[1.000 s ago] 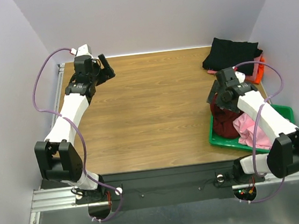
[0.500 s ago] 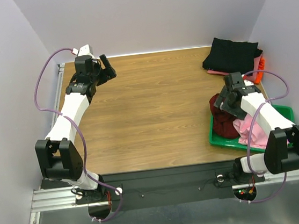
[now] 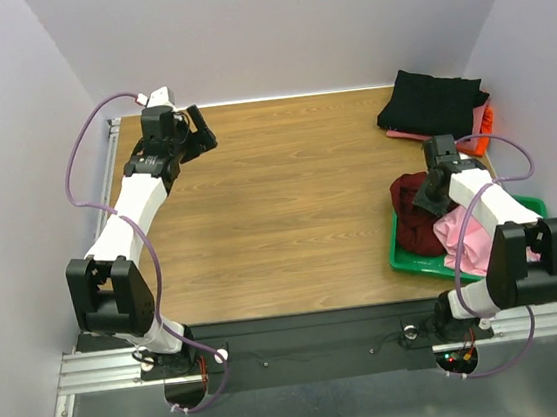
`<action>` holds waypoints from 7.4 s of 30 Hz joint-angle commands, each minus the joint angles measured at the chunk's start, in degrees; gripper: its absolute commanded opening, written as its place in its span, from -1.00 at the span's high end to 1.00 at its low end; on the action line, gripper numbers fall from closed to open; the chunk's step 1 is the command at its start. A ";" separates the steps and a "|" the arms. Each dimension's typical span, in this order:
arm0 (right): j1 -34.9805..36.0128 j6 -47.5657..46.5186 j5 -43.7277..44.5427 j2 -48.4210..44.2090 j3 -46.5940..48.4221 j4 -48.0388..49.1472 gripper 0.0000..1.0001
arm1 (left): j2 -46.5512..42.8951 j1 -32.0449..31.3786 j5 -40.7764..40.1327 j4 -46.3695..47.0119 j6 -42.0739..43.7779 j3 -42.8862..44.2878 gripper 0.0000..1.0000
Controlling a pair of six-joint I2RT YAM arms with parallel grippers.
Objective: Fold and stack the t-shirts
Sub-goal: Grab the tshirt from the pile, then move the tshirt to the center of the board, then flatten the tshirt out
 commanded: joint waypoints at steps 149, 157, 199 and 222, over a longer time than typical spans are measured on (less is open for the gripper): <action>25.46 -19.90 -4.20 39.28 59.95 18.48 0.99 | 1.33 11.54 -4.88 -10.43 -8.10 -1.08 0.70; 25.37 -28.71 -0.75 16.93 37.89 14.71 0.99 | 1.68 19.72 -4.97 -10.43 -7.05 3.77 0.82; 24.93 -26.16 -28.35 57.00 64.42 16.98 -0.33 | 5.37 22.37 4.70 -9.81 -5.64 -2.03 0.85; 28.27 -24.67 -27.56 54.35 56.32 16.54 0.47 | 6.51 22.37 4.79 -10.96 -5.46 -0.53 0.85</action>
